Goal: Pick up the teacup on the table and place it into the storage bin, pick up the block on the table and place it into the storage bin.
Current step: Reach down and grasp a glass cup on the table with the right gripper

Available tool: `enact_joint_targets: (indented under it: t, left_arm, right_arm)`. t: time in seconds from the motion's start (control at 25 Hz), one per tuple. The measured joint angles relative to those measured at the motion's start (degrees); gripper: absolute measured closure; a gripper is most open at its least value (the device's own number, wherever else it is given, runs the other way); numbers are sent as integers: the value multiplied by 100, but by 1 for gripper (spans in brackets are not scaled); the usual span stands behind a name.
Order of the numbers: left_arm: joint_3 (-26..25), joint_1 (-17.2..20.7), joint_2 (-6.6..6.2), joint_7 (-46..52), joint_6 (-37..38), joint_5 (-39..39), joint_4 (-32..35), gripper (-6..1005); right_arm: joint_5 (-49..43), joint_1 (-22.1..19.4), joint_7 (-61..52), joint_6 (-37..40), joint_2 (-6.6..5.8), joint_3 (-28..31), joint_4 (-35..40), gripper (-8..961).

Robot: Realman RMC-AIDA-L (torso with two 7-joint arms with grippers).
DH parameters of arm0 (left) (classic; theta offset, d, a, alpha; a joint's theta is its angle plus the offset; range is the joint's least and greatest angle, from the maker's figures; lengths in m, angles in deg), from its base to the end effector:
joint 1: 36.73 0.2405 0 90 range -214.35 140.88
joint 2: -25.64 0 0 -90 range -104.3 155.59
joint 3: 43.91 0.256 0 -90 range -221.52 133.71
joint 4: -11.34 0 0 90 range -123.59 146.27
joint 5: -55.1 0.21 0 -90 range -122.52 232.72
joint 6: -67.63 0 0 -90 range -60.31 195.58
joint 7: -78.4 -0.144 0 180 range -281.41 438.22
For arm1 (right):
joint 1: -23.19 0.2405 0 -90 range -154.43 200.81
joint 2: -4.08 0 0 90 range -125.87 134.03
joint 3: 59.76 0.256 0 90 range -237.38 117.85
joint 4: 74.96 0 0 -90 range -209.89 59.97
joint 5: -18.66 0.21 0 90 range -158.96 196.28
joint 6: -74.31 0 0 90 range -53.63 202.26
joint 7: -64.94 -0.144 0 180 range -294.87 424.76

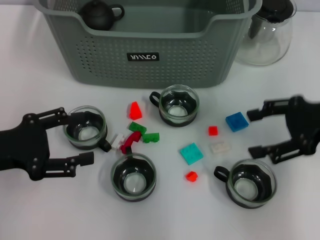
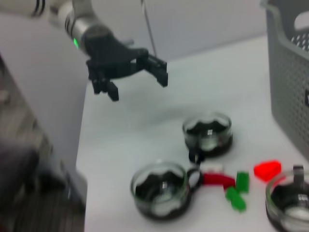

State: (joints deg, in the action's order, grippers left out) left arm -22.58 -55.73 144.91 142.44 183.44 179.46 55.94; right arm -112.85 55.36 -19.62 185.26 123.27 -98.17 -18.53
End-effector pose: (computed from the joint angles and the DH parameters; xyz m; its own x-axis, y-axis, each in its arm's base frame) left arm -0.3056 0.2304 0.0467 0.7861 0.2006 0.5846 0.3339 -0.9338 -0.1286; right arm 0.2404 0.3052 0.0387 0.9390 -0.2542 -0.2319 -0.2545 -0.9666 0.0289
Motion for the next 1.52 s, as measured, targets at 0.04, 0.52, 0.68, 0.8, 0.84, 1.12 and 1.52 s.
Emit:
enact_joint_targets:
  t: [0.04,0.52,0.68,0.8,0.84,1.12,1.52]
  left_arm:
    - [-4,1,7,0,-29,22,-12,125]
    - [-10,6,36,-23,-82,-13,-281,124]
    - [-14,13,57,-24,-85,-16,-319,124]
    - [-14,29,81,-25,-85,-18,-321,125]
    - [-15,42,89,-26,-85,-20,-321,125]
    - [-54,99,114,-56,-85,-45,-345,125]
    - [-106,69,116,-114,-85,-45,-401,125]
  right_arm:
    - [-79,76,-273,117,-10,-118,290,51]
    - [-1076,962,-2460,84,128,-2620,2473,88]
    - [-948,1031,-2696,-677,154,-3795,2456,218]
    - [-775,1006,-2779,-1346,154,-4675,2334,335]
    - [-743,1004,-2792,-1540,154,-4914,2260,334]
    - [-605,980,-2850,-2827,152,-5495,1676,337]
    - [-502,1080,-2836,-3826,163,-6070,838,365]
